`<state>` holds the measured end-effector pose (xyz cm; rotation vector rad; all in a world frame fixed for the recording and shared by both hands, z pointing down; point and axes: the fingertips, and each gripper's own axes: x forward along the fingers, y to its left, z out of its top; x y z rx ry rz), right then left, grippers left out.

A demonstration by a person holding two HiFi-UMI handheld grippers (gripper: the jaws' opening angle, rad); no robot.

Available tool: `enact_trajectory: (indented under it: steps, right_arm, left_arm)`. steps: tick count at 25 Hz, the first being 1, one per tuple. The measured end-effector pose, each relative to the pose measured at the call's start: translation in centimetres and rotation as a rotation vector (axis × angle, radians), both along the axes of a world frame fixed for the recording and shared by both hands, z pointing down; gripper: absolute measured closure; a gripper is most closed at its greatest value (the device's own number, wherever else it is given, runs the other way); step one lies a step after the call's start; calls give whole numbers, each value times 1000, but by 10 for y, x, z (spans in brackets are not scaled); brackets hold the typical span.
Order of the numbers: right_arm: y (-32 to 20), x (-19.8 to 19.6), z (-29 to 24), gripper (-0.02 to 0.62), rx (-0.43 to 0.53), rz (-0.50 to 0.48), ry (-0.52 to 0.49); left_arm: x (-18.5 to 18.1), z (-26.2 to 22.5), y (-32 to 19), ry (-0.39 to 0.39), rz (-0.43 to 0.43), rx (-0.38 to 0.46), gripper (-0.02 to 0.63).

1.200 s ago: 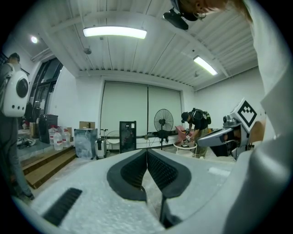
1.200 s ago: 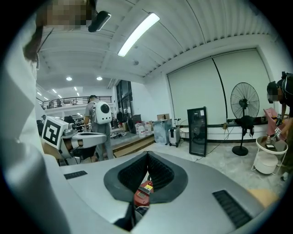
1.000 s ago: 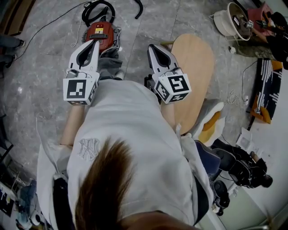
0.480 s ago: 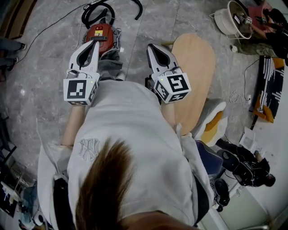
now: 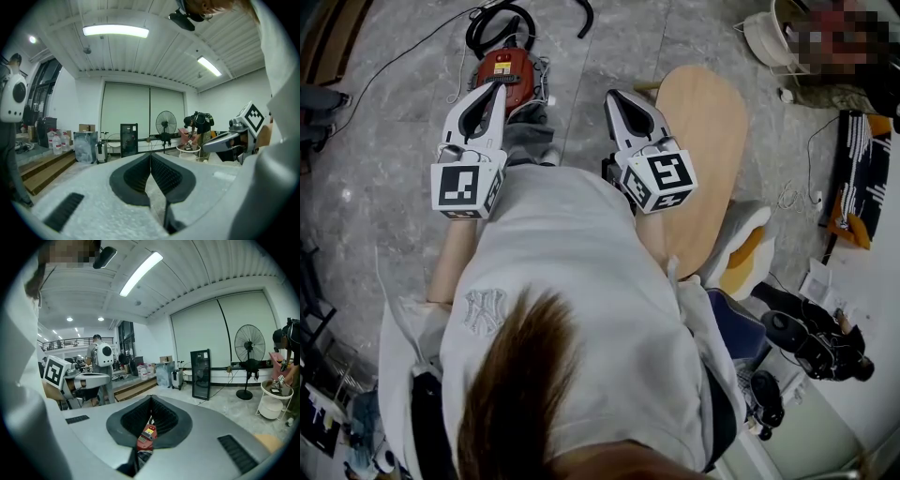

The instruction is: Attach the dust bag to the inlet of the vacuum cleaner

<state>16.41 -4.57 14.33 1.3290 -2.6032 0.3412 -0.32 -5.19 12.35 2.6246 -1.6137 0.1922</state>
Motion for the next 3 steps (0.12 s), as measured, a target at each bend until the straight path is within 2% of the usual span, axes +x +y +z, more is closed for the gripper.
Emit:
enact_trajectory:
  steps: [3]
  right_arm:
    - [0,-3,2,594,4,-5,7]
  left_arm:
    - [-4,3,-1,2,-3,-2,588]
